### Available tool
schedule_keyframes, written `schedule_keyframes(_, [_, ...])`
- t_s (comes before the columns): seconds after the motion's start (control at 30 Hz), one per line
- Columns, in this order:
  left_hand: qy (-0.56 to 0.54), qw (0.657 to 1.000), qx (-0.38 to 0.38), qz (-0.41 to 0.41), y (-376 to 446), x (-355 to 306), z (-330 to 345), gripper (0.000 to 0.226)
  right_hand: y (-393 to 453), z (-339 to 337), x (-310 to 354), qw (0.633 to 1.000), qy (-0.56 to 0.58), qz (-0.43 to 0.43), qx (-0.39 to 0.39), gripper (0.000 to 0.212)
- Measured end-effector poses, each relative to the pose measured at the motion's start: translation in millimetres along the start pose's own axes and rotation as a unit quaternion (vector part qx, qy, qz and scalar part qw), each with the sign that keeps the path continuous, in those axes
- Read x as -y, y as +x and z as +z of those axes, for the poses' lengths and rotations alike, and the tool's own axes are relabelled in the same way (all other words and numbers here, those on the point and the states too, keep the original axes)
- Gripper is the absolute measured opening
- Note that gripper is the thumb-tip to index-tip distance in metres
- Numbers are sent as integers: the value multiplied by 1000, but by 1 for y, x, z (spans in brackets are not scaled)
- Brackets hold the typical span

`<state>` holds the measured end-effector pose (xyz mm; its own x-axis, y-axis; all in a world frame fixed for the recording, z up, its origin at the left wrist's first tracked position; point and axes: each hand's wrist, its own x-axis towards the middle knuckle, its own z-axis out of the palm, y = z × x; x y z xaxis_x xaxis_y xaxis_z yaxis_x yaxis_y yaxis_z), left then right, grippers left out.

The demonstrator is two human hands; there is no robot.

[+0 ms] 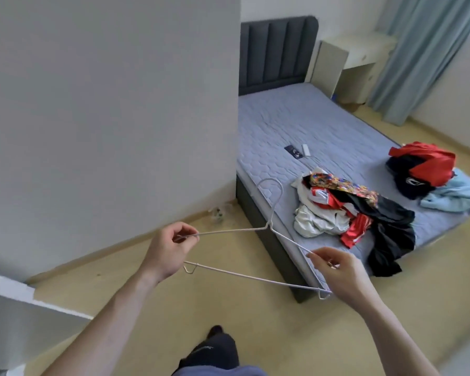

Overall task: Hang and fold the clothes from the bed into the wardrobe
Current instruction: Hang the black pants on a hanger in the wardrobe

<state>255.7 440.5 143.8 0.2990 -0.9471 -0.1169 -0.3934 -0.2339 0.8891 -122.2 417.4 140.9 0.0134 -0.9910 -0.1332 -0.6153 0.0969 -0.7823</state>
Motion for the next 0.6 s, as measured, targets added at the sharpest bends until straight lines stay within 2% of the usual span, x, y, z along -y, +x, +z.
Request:
schedule_keyframes(0.27, [-7, 998, 58, 1, 105, -53, 120, 12, 68, -66, -59, 997, -10, 57, -55, 10])
schedule_keyframes(0.47, [-7, 995, 103, -16, 198, -87, 211, 13, 155, -110, -86, 994, -53, 79, -60, 10])
schedule_keyframes(0.6, [11, 988, 154, -21, 263, -105, 272, 12, 219, -135, -100, 991, -34, 103, -76, 13])
